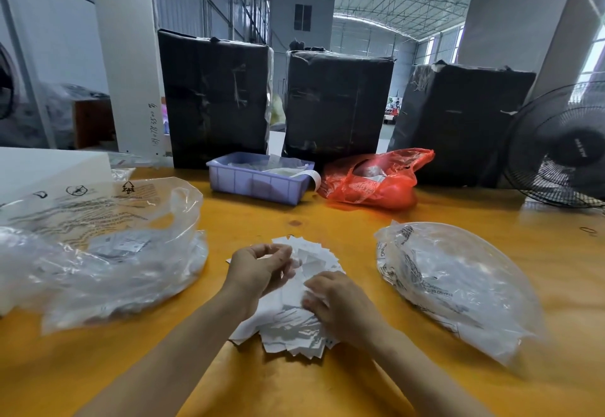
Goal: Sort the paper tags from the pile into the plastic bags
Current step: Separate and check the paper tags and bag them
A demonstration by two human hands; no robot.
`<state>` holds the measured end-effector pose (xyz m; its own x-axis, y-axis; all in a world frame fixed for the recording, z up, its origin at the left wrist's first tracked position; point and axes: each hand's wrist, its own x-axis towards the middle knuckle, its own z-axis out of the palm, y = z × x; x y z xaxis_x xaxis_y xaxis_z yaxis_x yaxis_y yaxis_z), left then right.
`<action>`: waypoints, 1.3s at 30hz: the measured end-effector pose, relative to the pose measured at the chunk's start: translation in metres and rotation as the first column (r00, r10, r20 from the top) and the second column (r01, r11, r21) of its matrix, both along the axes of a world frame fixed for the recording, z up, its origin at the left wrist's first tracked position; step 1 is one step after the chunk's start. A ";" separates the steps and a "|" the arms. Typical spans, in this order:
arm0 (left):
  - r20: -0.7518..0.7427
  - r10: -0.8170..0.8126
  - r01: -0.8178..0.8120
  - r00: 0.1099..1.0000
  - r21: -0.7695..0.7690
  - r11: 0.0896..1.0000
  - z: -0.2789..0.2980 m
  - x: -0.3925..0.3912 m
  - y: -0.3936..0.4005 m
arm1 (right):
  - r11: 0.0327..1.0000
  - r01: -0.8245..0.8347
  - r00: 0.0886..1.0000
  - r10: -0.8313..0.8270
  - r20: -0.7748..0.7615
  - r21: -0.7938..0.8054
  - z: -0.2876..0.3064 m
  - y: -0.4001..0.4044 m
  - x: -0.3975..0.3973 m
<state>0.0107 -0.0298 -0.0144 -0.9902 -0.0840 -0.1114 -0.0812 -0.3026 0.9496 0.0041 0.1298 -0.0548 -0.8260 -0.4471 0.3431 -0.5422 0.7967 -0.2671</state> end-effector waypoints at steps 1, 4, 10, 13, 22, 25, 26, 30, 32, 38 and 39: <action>0.003 -0.012 0.012 1.000 -0.004 1.000 0.000 0.000 0.001 | 0.999 0.016 1.000 -0.015 0.016 -0.037 0.001 0.001 0.000; 0.029 -0.036 0.036 0.999 -0.010 0.999 0.000 0.001 0.000 | 0.996 0.084 0.996 -0.085 -0.008 -0.041 0.002 0.005 -0.001; 0.019 -0.084 0.085 0.996 -0.045 0.995 0.000 -0.001 -0.004 | 0.982 0.073 0.997 -0.068 -0.034 0.172 0.004 0.012 -0.002; -0.010 -0.101 0.101 0.995 -0.016 0.995 -0.001 -0.001 -0.003 | 0.982 0.066 0.996 -0.055 -0.067 0.176 0.006 0.018 -0.003; 0.039 -0.190 0.184 0.981 0.112 0.976 0.007 0.003 0.002 | 0.776 0.136 0.970 -0.231 -0.076 -0.616 0.025 0.019 0.004; 0.039 -0.213 0.204 0.976 0.170 0.964 0.009 0.004 0.004 | 0.495 0.212 0.971 -0.013 0.237 -0.843 0.034 0.018 0.007; 0.039 -0.214 0.203 0.976 0.194 0.960 0.010 0.005 0.004 | 0.392 0.251 0.949 0.080 0.304 -0.885 0.037 0.017 0.008; 0.014 -0.156 0.147 0.988 0.266 0.953 0.008 0.004 0.006 | 0.180 0.361 0.875 0.274 0.399 -0.915 0.045 0.014 0.009; 0.001 -0.115 0.111 0.993 0.269 0.957 0.007 0.003 0.008 | 0.102 0.419 0.843 0.325 0.428 -0.902 0.052 0.012 0.011; 0.030 -0.087 0.074 0.996 0.313 0.947 0.009 0.003 0.010 | 0.118 0.453 0.831 0.303 0.466 -0.884 0.054 0.007 0.012; 0.040 -0.082 0.066 0.996 0.313 0.947 0.008 0.003 0.010 | 0.087 0.441 0.843 0.303 0.445 -0.893 0.054 0.007 0.012</action>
